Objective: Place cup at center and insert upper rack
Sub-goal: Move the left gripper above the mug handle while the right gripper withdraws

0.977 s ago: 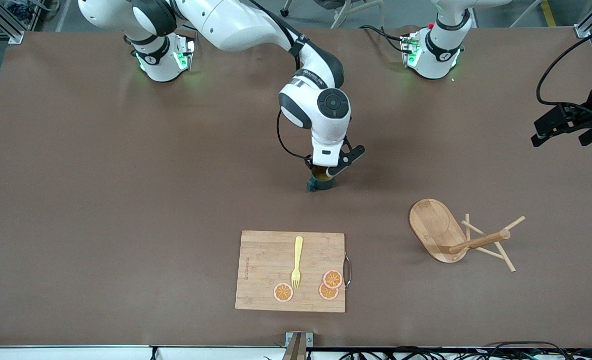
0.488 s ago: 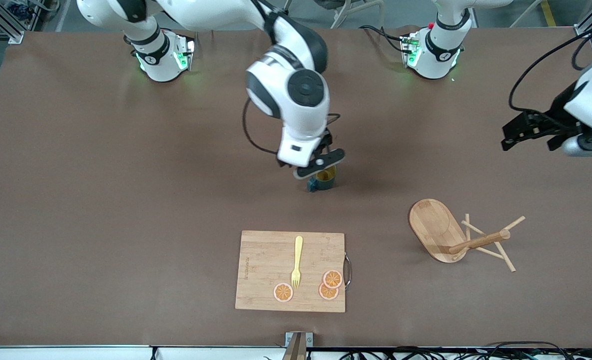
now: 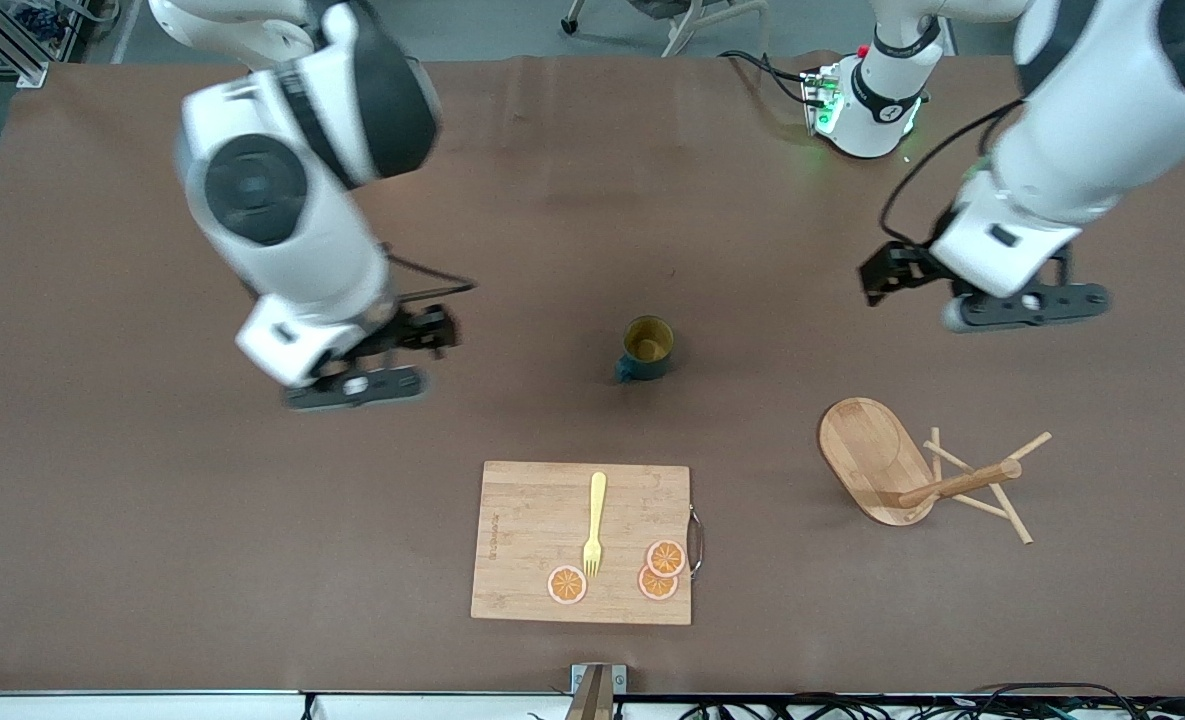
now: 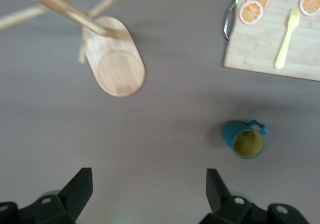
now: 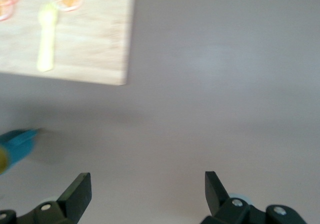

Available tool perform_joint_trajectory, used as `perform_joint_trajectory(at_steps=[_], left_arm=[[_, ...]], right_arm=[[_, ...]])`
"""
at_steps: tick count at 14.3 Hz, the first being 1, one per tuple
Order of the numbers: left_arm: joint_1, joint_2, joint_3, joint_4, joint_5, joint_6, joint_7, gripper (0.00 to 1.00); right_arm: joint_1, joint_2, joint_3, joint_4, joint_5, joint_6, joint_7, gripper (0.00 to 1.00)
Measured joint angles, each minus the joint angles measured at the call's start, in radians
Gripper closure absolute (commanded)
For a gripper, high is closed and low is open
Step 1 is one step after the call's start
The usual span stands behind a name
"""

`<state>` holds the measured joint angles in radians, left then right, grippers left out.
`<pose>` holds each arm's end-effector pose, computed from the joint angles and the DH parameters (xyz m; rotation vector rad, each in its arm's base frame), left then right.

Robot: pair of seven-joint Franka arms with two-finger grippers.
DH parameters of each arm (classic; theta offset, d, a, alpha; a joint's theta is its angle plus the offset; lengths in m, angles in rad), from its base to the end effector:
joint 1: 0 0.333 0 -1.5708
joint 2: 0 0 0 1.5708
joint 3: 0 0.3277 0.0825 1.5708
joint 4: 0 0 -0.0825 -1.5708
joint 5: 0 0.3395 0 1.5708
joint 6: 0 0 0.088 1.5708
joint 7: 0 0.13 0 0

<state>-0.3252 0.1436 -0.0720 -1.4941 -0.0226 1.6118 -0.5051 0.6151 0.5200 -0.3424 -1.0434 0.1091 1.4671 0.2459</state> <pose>0.5139 -0.2156 0.5732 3.1179 0.1712 -0.0582 0.5963 0.2465 0.5353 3.0626 0.1083 -0.0800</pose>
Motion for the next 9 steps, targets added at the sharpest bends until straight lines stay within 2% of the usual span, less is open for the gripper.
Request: perform_joint_trajectory(at_steps=[4, 7, 9], left_arm=[[-0.171, 0.067, -0.001, -0.001, 0.004, 0.060, -0.265, 0.00], [-0.290, 0.141, 0.000, -0.002, 0.050, 0.123, -0.475, 0.00], [-0.359, 0.202, 0.000, 0.000, 0.088, 0.184, -0.624, 0.00]], right_arm=[[-0.038, -0.026, -0.151, -0.002, 0.001, -0.020, -0.110, 0.00], [-0.039, -0.028, -0.261, -0.003, 0.003, -0.031, -0.152, 0.00], [-0.045, -0.037, -0.302, -0.004, 0.005, -0.052, -0.160, 0.00]])
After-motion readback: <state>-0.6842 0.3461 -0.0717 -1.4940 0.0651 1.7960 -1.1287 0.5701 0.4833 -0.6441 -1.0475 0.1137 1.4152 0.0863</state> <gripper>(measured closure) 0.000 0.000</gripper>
